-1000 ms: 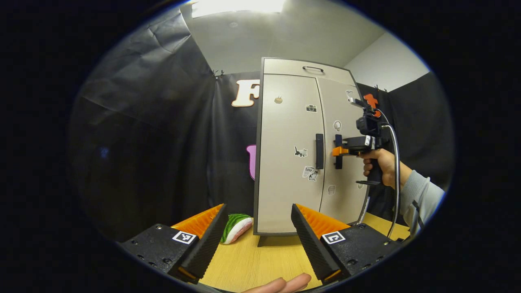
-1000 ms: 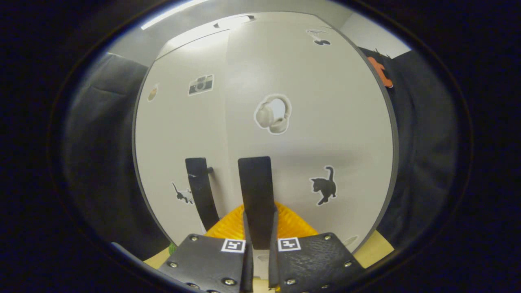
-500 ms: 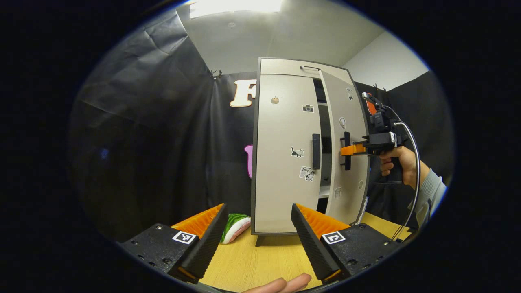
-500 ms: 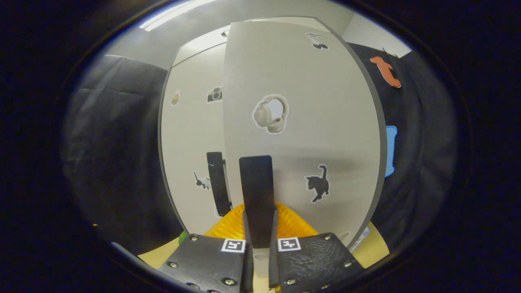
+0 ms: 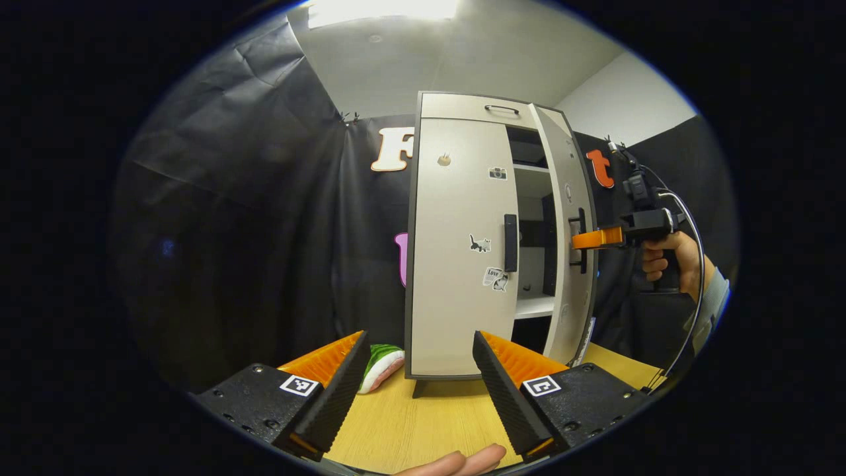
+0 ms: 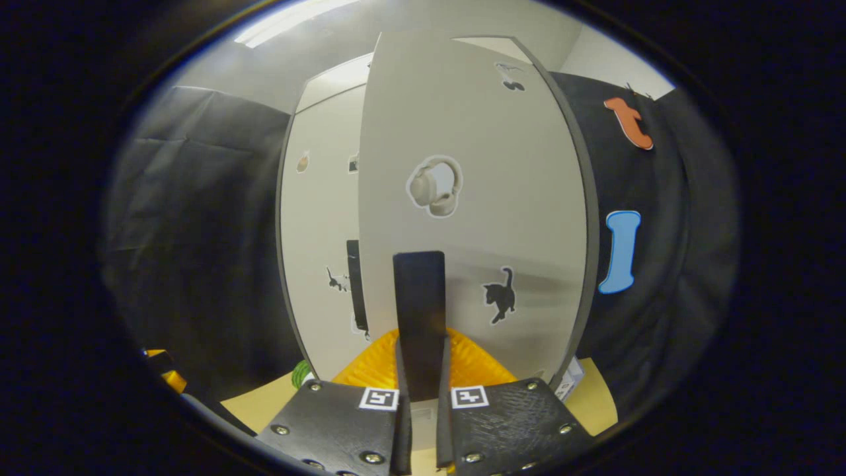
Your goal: Open the right door of the double-door shoe cabinet with the right hand, and open the left door with the left hand.
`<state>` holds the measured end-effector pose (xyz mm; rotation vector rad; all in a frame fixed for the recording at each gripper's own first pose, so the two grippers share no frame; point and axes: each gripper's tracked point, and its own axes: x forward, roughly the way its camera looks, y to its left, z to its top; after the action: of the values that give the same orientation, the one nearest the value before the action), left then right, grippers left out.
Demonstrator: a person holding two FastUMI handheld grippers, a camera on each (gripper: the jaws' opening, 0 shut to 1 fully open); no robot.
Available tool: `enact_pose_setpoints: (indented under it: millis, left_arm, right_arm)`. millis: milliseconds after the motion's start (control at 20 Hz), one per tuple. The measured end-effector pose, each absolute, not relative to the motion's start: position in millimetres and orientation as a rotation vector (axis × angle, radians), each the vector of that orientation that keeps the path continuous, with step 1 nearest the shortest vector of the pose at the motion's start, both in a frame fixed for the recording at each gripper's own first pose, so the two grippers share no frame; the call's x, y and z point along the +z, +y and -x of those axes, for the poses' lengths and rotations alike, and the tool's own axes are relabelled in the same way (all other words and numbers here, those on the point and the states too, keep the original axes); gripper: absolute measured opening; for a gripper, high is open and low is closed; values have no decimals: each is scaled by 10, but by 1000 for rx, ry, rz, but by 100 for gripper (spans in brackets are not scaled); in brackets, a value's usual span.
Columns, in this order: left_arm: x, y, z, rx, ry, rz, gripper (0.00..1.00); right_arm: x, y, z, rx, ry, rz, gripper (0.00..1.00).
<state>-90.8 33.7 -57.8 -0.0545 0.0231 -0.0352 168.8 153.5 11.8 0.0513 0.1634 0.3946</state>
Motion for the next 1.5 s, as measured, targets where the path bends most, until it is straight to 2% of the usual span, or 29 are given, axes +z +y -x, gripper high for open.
enact_pose_setpoints:
  millis: [150,250,350,450,850,1500]
  left_arm:
    - [-577,330,939,-40,17,56,94]
    - [-577,318,958,-48,16,56,96]
    - [-588,311,967,-52,17,56,94]
    - [-592,306,953,-49,18,55,96]
    - [-597,212,977,-68,9,52,96]
    - [-693,-54,945,-110,19,45,96]
  right_arm:
    - [129,1453,-1618,394,161,-39,14]
    - [133,1388,-1568,395,156,-40,14]
    - [141,1325,-1525,395,148,-39,14]
    - [145,1273,-1493,395,149,-47,14]
    - [163,988,-1366,380,137,-46,14]
    - [182,644,-1290,296,109,-71,13]
